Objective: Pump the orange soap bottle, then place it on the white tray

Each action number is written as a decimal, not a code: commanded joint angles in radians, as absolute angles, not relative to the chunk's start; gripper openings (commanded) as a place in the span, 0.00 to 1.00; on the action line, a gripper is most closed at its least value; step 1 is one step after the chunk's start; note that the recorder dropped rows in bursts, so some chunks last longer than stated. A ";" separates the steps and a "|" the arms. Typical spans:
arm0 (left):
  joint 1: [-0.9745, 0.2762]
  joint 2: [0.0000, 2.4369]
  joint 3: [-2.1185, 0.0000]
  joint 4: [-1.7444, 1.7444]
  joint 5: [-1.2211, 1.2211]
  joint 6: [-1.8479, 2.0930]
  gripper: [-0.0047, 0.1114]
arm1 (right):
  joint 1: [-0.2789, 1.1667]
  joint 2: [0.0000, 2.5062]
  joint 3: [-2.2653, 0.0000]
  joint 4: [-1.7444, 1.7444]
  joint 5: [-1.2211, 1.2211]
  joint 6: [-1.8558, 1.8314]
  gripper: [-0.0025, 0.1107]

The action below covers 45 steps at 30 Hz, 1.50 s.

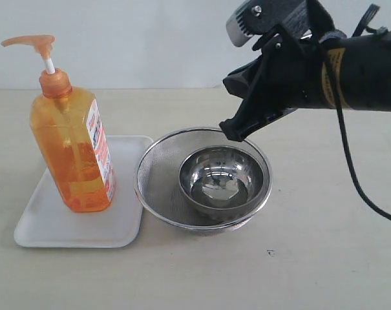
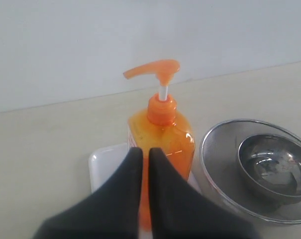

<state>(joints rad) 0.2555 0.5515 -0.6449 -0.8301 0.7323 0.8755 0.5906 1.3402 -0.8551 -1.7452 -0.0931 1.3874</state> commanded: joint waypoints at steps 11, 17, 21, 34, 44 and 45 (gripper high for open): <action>0.258 0.474 -0.641 -0.780 0.757 0.822 0.08 | 0.587 1.267 -0.829 -1.744 -0.079 1.435 0.02; 0.258 0.474 -0.641 -0.784 0.755 0.822 0.08 | 0.587 1.267 -0.829 -1.744 -0.079 1.459 0.02; 0.258 0.474 -0.641 -0.784 0.755 0.822 0.08 | 0.587 1.267 -0.829 -1.744 -0.083 1.459 0.02; 0.258 0.474 -0.641 -0.784 0.755 0.822 0.08 | 0.587 1.267 -0.829 -1.744 -0.083 1.459 0.02; 0.258 0.474 -0.641 -0.786 0.732 0.822 0.08 | 0.587 1.267 -0.829 -1.744 -0.083 1.459 0.02; 0.258 0.474 -0.641 -0.786 0.730 0.831 0.08 | 0.587 1.267 -0.829 -1.744 -0.083 1.459 0.02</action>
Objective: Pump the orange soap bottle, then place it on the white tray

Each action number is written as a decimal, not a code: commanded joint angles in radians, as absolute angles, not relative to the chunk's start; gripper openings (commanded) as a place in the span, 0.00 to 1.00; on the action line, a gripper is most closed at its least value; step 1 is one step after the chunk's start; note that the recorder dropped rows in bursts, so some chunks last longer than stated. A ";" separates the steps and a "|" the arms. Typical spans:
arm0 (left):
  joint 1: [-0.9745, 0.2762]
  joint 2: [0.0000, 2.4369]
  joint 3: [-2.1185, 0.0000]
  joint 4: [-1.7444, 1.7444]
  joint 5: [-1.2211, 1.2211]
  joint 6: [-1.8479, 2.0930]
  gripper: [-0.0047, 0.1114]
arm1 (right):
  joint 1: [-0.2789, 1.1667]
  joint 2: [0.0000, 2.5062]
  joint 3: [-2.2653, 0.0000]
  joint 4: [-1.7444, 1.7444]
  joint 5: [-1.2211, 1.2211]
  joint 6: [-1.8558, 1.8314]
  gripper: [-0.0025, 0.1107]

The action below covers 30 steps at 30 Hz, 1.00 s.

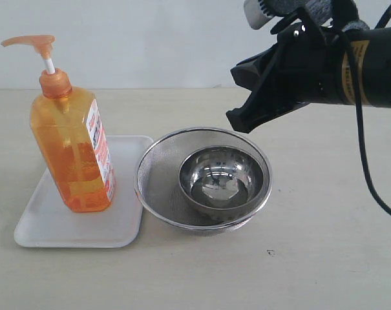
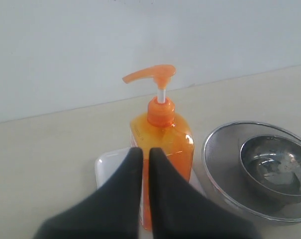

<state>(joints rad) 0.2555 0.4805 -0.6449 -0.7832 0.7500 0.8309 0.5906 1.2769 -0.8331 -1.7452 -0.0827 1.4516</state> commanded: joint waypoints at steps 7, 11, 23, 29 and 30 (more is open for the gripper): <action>0.258 0.474 -0.640 -0.878 0.669 0.733 0.08 | 0.587 1.267 -0.829 -1.744 -0.074 1.459 0.02; 0.210 0.456 -0.602 -0.964 0.495 0.733 0.08 | 0.587 1.267 -0.829 -1.744 -0.075 1.459 0.02; 0.097 0.300 -0.395 -0.983 0.219 0.865 0.08 | 0.587 1.267 -0.829 -1.744 -0.075 1.459 0.02; 0.048 0.226 -0.318 -0.979 0.144 0.883 0.08 | 0.587 1.267 -0.829 -1.744 -0.075 1.459 0.02; 0.046 0.210 -0.296 -0.979 0.142 0.884 0.08 | 0.587 1.267 -0.829 -1.744 -0.075 1.459 0.02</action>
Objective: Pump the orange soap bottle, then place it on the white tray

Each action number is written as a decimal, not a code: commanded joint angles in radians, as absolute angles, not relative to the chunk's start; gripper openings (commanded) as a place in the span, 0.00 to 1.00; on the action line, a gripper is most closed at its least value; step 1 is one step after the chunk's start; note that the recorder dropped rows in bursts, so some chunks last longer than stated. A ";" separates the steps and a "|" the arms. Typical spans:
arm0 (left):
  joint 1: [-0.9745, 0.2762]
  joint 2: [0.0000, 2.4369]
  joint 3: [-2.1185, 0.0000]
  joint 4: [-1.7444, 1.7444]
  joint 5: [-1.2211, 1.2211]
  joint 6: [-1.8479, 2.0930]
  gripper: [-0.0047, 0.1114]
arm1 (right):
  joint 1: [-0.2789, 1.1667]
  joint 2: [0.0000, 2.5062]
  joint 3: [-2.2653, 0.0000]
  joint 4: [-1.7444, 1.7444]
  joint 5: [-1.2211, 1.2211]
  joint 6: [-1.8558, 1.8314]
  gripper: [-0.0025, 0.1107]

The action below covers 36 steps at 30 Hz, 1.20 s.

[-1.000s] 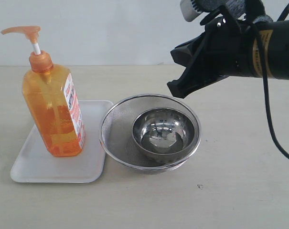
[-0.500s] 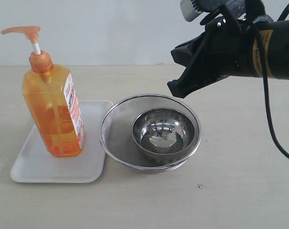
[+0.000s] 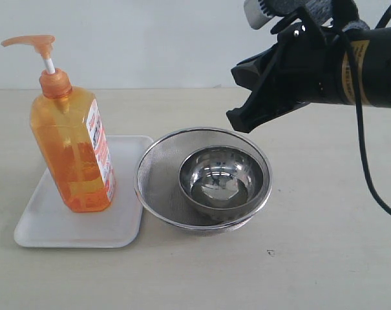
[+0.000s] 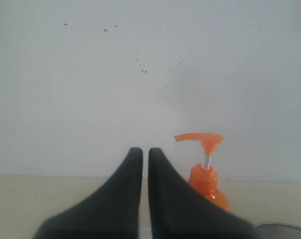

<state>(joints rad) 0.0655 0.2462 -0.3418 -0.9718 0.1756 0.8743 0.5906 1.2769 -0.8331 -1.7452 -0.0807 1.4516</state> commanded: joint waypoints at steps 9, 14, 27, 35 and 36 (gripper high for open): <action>0.046 0.105 -0.157 -0.977 0.090 0.891 0.08 | 0.587 1.267 -0.829 -1.744 -0.075 1.459 0.02; 0.046 0.023 -0.081 -0.977 0.057 0.891 0.08 | 0.587 1.267 -0.829 -1.744 -0.075 1.459 0.02; 0.021 0.000 0.000 -0.983 0.039 0.891 0.08 | 0.587 1.267 -0.829 -1.744 -0.075 1.459 0.02; -0.001 0.000 0.000 -0.974 0.048 0.891 0.08 | 0.587 1.267 -0.829 -1.744 -0.075 1.459 0.02; -0.001 0.000 0.000 -0.972 0.053 0.891 0.08 | 0.587 1.267 -0.829 -1.744 -0.075 1.459 0.02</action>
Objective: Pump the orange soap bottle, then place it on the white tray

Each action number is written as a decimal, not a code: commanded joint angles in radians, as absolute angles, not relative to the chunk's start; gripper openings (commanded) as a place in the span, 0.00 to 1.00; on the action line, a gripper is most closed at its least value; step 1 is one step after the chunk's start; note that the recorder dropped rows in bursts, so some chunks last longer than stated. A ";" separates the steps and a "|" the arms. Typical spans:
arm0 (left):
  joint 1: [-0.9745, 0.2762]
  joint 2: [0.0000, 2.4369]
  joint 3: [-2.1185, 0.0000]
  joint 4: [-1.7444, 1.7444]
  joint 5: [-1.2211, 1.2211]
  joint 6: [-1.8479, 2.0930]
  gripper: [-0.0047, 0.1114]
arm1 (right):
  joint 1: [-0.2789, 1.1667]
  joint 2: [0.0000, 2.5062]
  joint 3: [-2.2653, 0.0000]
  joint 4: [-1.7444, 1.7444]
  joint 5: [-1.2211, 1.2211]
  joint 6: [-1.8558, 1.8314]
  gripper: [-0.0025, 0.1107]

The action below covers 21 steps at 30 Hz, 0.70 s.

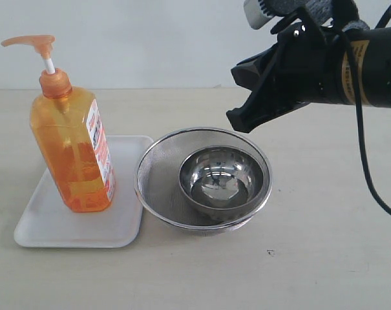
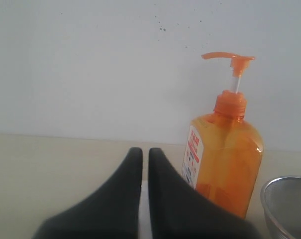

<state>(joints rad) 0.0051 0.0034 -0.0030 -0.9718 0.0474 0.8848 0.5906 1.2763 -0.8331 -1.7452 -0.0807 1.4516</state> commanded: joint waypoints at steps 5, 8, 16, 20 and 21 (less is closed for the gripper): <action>-0.001 0.000 0.000 -0.968 0.057 0.891 0.08 | 0.587 1.267 -0.829 -1.744 -0.077 1.459 0.02; -0.001 0.000 0.000 -0.968 0.055 0.891 0.08 | 0.587 1.267 -0.829 -1.744 -0.104 1.459 0.02; -0.001 0.000 0.000 -0.956 -0.041 0.841 0.08 | 0.587 1.267 -0.829 -1.744 -0.124 1.459 0.02; -0.001 0.000 0.000 -0.733 -0.075 0.564 0.08 | 0.587 1.267 -0.829 -1.744 -0.124 1.459 0.02; -0.001 0.000 0.000 -0.678 -0.075 0.484 0.08 | 0.587 1.267 -0.829 -1.744 -0.124 1.459 0.02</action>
<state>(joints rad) 0.0028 0.0034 -0.0030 -0.8280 -0.0535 0.6740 0.5906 1.2763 -0.8331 -1.7452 -0.1215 1.4516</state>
